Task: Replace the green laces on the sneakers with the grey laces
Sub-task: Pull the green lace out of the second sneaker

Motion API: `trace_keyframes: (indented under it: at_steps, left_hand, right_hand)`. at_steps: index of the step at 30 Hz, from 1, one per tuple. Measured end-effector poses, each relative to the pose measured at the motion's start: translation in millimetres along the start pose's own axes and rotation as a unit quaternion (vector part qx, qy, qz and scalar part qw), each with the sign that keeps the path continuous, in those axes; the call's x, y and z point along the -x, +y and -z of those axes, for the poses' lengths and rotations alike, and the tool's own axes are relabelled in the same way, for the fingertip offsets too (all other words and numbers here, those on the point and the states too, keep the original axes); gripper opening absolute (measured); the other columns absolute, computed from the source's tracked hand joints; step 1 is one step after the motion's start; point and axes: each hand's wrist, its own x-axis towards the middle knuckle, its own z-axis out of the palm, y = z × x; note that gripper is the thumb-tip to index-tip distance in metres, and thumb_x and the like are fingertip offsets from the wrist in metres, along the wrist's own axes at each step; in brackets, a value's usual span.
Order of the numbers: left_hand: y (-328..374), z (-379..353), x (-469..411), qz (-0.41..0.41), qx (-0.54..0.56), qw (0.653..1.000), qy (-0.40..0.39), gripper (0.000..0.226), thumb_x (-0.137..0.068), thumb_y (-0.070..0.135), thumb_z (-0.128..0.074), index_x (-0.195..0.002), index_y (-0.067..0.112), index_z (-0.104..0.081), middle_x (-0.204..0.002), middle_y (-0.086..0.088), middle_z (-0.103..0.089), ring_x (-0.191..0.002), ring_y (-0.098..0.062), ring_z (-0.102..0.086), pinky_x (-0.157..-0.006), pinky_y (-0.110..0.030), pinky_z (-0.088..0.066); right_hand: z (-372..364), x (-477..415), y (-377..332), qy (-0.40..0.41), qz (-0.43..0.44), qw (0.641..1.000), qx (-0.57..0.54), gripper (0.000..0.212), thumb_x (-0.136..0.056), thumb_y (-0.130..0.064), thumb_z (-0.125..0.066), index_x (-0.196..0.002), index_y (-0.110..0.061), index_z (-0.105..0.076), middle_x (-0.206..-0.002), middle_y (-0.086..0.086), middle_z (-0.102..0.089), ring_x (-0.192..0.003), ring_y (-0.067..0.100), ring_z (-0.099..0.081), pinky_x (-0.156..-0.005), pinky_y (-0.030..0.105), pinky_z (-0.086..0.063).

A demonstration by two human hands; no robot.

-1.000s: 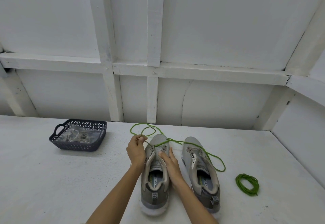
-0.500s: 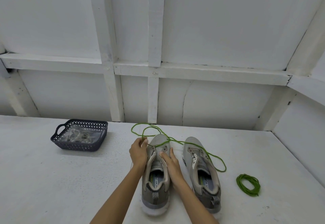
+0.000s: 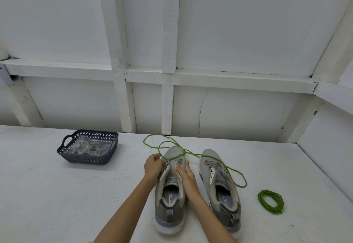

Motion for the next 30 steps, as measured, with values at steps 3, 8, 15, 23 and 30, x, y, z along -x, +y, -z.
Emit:
trace_keyframes:
  at_steps: [3,8,15,23,30]
  left_hand:
    - [-3,-2,2,-0.016,-0.012,0.999,-0.029,0.024,-0.089,0.002,-0.053,-0.094,0.015,-0.073,-0.089,-0.002,-0.07,-0.076,-0.012,-0.061,-0.069,-0.023,-0.049]
    - [-1,-2,7,-0.085,0.026,0.992,0.093,0.019,-0.094,0.006,-0.055,-0.09,0.015,-0.071,-0.092,-0.002,-0.07,-0.091,-0.019,-0.062,-0.079,-0.025,-0.042]
    - [-6,-5,-2,-0.021,-0.027,0.999,-0.022,0.032,-0.09,0.025,-0.065,-0.119,0.012,-0.063,-0.115,-0.005,-0.064,-0.109,-0.022,-0.059,-0.091,-0.03,-0.045]
    - [-3,-3,0,-0.075,0.027,0.989,0.124,0.016,-0.095,0.02,-0.059,-0.093,0.005,-0.065,-0.087,-0.005,-0.065,-0.093,-0.029,-0.061,-0.076,-0.029,-0.039]
    - [-8,-7,-5,-0.071,-0.034,0.996,0.043,0.014,-0.093,0.023,-0.062,-0.095,0.01,-0.067,-0.093,-0.004,-0.067,-0.096,-0.026,-0.062,-0.08,-0.032,-0.045]
  right_hand:
    - [-1,2,-4,0.004,-0.001,1.0,-0.002,0.071,-0.097,-0.024,-0.055,-0.154,-0.018,-0.013,-0.127,0.003,-0.051,-0.098,0.009,-0.053,-0.06,0.007,-0.046]
    - [-1,0,-1,0.006,-0.002,1.0,-0.001,0.074,-0.096,-0.028,-0.057,-0.154,-0.019,-0.013,-0.143,0.004,-0.045,-0.113,0.011,-0.049,-0.075,0.012,-0.044]
    - [-2,0,-1,0.006,-0.005,1.0,-0.009,0.072,-0.096,-0.027,-0.057,-0.154,-0.022,-0.015,-0.135,0.002,-0.05,-0.111,0.013,-0.053,-0.074,0.014,-0.047]
    - [0,-1,1,0.004,0.003,1.0,-0.006,0.075,-0.095,-0.03,-0.059,-0.155,-0.021,-0.015,-0.15,0.003,-0.04,-0.122,0.012,-0.046,-0.094,0.021,-0.039]
    - [0,-2,2,0.007,0.003,1.0,-0.006,0.073,-0.096,-0.028,-0.058,-0.155,-0.021,-0.015,-0.138,0.003,-0.049,-0.112,0.012,-0.052,-0.075,0.013,-0.045]
